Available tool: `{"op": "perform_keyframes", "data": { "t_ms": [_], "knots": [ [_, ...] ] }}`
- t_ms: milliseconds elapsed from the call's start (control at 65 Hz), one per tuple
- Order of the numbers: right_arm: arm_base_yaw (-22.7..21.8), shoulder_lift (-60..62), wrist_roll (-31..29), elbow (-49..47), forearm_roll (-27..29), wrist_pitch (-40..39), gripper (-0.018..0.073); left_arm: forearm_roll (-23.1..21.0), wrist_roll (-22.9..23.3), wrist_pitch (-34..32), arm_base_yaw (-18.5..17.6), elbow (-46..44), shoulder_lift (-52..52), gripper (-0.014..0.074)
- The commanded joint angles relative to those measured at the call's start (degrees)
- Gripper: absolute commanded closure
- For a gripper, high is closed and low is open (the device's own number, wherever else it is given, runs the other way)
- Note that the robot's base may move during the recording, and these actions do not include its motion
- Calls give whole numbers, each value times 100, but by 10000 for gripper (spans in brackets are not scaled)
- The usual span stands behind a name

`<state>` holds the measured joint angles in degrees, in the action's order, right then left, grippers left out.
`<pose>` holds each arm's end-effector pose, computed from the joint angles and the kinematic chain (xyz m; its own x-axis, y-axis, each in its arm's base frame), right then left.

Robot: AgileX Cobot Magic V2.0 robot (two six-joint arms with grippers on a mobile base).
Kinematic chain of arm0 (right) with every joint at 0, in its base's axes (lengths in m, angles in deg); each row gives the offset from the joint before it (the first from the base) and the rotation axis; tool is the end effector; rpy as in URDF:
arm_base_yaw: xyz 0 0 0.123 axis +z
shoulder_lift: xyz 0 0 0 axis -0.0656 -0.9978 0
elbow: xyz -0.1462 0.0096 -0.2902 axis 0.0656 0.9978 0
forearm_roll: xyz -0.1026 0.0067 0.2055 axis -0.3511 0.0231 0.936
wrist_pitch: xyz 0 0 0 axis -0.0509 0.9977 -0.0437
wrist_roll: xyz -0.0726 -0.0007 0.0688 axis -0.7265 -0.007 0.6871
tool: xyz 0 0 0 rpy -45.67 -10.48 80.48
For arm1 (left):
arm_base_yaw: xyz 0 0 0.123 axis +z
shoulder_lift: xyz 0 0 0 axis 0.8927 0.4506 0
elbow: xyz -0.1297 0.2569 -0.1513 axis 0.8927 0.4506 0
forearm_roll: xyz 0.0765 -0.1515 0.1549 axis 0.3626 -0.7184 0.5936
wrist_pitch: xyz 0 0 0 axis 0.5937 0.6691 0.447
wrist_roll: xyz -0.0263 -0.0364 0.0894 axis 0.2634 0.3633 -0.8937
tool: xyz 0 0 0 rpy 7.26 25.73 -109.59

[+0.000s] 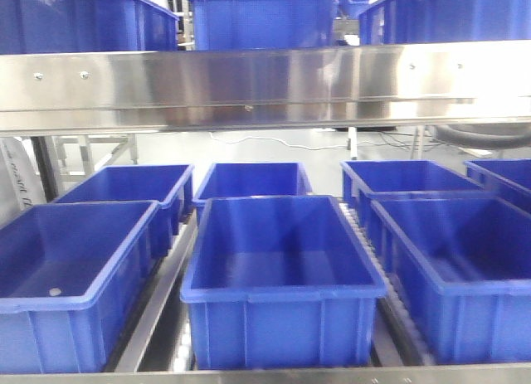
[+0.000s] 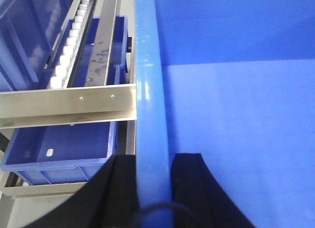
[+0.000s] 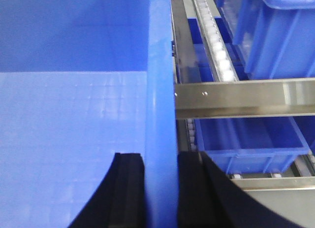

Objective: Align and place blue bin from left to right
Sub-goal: 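Hold the blue bin with both grippers while backing away from the shelf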

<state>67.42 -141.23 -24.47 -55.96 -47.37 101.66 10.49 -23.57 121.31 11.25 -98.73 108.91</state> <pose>0.1373 0.1361 0.5042 -0.5548 -0.0951 -0.8265 -0.2251 0.9736 0.0391 0.1751 -0.1141 0.5156 -0.5107 0.0021 -0.8597 0.0040 1.0000 0.0001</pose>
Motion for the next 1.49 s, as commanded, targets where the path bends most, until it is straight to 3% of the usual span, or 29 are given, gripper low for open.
{"op": "perform_keyframes", "data": {
  "t_ms": [0, 1478],
  "knots": [
    [141, -19, -25, -32, 249, -560, 638, -258, -5, -545, -185, -40, 13, 707],
    [141, -19, -25, -32, 249, -560, 638, -258, -5, -545, -185, -40, 13, 707]
  ]
}}
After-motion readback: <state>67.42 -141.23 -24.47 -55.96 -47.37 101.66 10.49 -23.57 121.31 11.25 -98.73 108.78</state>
